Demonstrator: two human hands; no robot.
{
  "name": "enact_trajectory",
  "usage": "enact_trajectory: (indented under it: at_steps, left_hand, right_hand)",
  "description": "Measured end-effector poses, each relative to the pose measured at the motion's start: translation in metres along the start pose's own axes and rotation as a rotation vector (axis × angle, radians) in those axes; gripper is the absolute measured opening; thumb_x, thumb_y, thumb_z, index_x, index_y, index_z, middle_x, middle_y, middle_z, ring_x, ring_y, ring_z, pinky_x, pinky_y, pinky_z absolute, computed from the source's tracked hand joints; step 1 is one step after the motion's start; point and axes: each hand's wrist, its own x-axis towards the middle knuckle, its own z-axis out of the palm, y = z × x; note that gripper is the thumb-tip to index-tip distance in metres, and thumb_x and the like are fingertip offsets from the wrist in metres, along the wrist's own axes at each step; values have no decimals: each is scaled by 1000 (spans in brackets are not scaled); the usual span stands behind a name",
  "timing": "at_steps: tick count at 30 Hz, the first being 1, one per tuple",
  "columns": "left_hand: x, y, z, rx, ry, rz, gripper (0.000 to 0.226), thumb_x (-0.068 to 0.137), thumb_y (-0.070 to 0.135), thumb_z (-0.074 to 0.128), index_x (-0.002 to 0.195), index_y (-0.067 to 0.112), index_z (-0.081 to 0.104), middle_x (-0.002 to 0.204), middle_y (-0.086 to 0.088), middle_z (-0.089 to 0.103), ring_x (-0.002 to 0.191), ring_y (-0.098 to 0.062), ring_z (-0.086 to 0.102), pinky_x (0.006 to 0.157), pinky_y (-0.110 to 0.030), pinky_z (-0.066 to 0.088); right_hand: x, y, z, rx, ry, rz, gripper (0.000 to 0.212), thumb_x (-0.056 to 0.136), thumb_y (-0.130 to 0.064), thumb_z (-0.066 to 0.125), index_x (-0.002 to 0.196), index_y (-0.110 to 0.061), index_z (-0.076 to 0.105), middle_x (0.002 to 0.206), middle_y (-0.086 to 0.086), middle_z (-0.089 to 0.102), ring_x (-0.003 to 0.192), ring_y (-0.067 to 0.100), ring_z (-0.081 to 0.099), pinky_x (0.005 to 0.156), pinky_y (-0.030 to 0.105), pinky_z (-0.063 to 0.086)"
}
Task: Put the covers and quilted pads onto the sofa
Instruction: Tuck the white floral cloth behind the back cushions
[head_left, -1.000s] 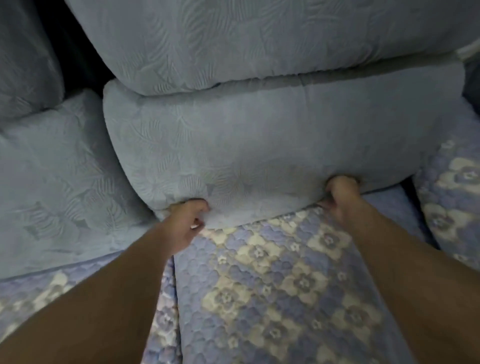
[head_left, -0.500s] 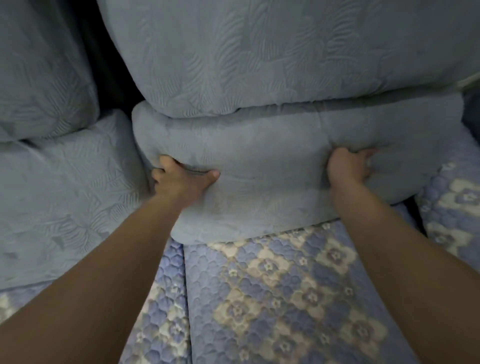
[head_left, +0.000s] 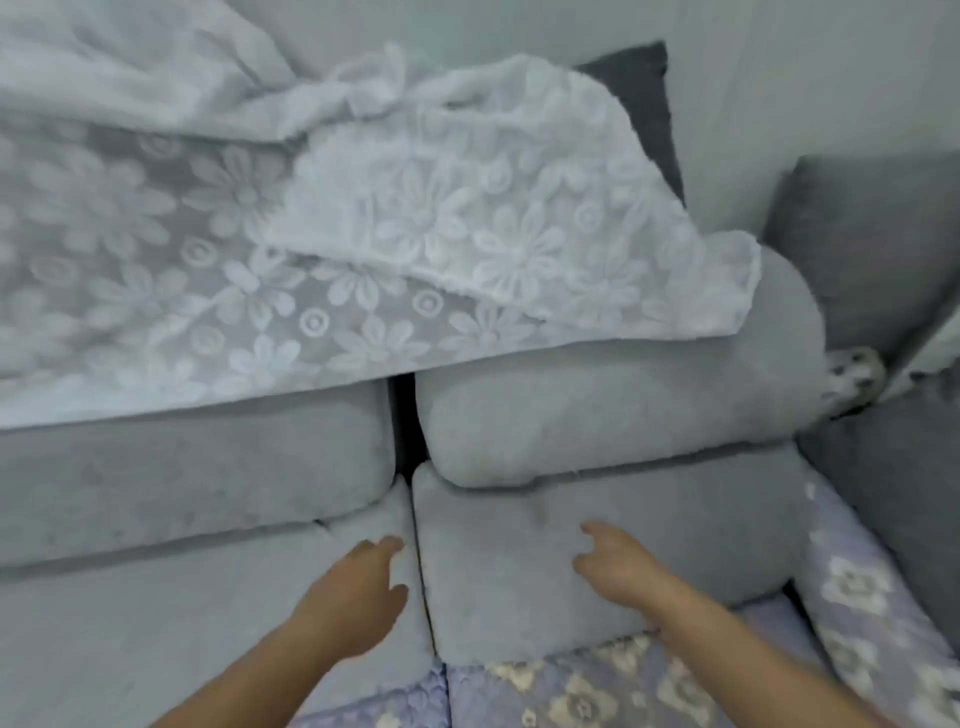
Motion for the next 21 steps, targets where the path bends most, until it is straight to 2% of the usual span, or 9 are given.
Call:
enact_trajectory:
  at_steps: [3, 6, 8, 11, 13, 15, 17, 19, 21]
  left_hand:
    - [-19, 9, -103, 57, 212, -1, 53, 101, 39, 50, 150, 28, 34, 147, -1, 46, 131, -20, 50, 108, -33, 40]
    - [-31, 26, -187, -65, 458, 4, 51, 100, 34, 55, 147, 25, 40, 141, -4, 51, 123, -21, 55, 98, -33, 43]
    - [-38, 36, -221, -115, 557, 27, 49, 99, 34, 55, 145, 24, 42, 139, -4, 51, 117, -20, 57, 89, -30, 43]
    - [-46, 42, -243, -66, 605, 50, 48, 99, 33, 53, 145, 26, 40, 140, -2, 47, 114, -17, 55, 86, -27, 42]
    - [-50, 42, -248, 25, 598, 76, 52, 100, 34, 51, 148, 27, 36, 144, 1, 42, 121, -16, 51, 88, -25, 42]
    - [-54, 44, -254, 88, 587, 97, 54, 100, 33, 50, 151, 27, 32, 147, 2, 39, 127, -17, 46, 92, -25, 42]
    - [-59, 48, -263, 117, 588, 104, 56, 100, 33, 49, 152, 27, 30, 149, 1, 37, 130, -18, 44, 96, -28, 43]
    - [-62, 50, -271, 136, 601, 107, 60, 99, 32, 50, 153, 26, 28, 150, -1, 35, 133, -21, 40, 100, -32, 43]
    - [-63, 52, -279, 153, 624, 132, 67, 97, 32, 54, 155, 25, 23, 152, -5, 32, 136, -24, 35, 103, -35, 43]
  right_hand:
    - [-24, -41, -71, -38, 122, -144, 48, 97, -24, 53, 143, -12, 49, 146, 11, 50, 134, 28, 49, 108, 32, 40]
    - [-46, -91, -151, -35, 528, -313, 25, 93, -17, 53, 115, -16, 63, 119, 7, 62, 112, 28, 61, 92, 35, 48]
    - [-56, -124, -193, 56, 791, -428, 28, 93, -13, 52, 121, -15, 58, 126, 4, 51, 113, 25, 55, 92, 35, 46]
    - [-54, -161, -250, 53, 1032, -521, 62, 92, -15, 56, 149, -14, 33, 156, 8, 27, 140, 28, 30, 110, 39, 35]
    - [-40, -176, -290, 80, 924, -426, 91, 92, -28, 63, 159, -17, 4, 165, 8, 12, 150, 32, 16, 120, 45, 24]
    - [-25, -179, -319, 155, 715, -312, 103, 90, -38, 68, 159, -19, -8, 162, 11, 24, 147, 35, 28, 119, 48, 28]
    - [-27, -181, -320, 30, 597, -339, 67, 95, -35, 61, 152, -19, 30, 149, 11, 47, 132, 35, 48, 109, 47, 40]
    - [-42, -181, -300, -97, 663, -468, 10, 99, -21, 48, 99, -22, 58, 118, 12, 65, 108, 35, 59, 92, 43, 47]
    - [-59, -165, -266, -105, 791, -628, 27, 93, -12, 44, 67, -18, 42, 83, 12, 61, 81, 35, 58, 72, 41, 42]
